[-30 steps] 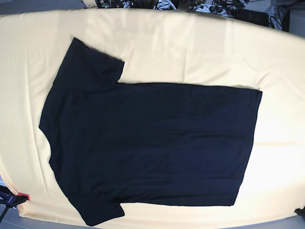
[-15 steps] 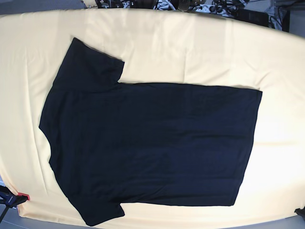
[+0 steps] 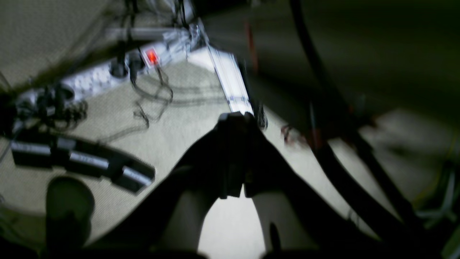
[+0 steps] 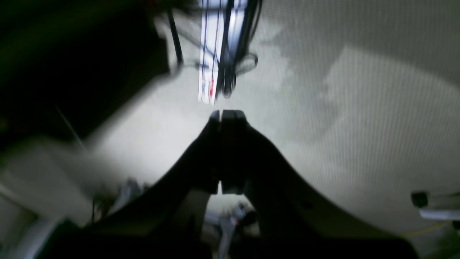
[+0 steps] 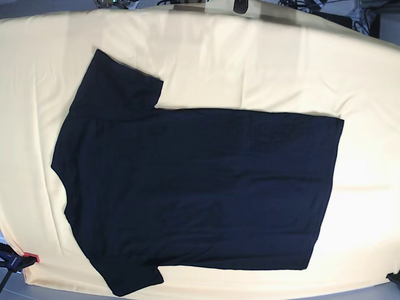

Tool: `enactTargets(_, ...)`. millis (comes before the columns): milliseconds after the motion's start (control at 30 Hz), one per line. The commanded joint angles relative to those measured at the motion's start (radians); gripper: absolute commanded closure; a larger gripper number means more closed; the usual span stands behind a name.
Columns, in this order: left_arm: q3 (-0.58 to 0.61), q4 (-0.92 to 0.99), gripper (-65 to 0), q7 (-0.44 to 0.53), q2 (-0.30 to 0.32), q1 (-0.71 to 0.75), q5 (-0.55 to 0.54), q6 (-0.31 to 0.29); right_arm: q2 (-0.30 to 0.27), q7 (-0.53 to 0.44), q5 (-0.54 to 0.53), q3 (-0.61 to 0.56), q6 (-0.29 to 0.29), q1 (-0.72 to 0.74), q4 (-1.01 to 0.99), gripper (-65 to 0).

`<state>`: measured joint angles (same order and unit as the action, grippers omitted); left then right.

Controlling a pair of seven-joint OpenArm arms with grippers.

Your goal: Fold the T-shirt properly

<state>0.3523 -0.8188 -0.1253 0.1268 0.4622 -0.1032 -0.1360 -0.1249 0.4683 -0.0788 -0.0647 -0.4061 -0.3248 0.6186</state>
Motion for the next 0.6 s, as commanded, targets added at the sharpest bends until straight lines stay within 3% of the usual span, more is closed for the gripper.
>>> enactTargets(0,0.001,-0.052,0.0,-0.005,0.022,0.043,-0.003,-0.005,-0.009,0.019,-0.026,-0.001,-0.027,-0.035,0.036,0.0)
enactTargets(233,0.001,-0.405,0.0,-0.092,0.174,0.296,-0.006,-0.005,-0.104,0.165,-0.201,-0.002,-0.122,-0.309,0.396,0.0)
enactTargets(467,0.001,-0.723,0.0,-0.161,0.354,0.515,-0.006,-0.004,-0.208,0.165,-0.210,-0.002,-0.121,-0.641,0.862,0.0)
enactTargets(567,0.001,-0.867,0.0,-0.204,0.426,0.597,-0.001,0.030,-0.249,0.166,-0.208,-0.002,-0.101,-0.777,1.066,0.0)
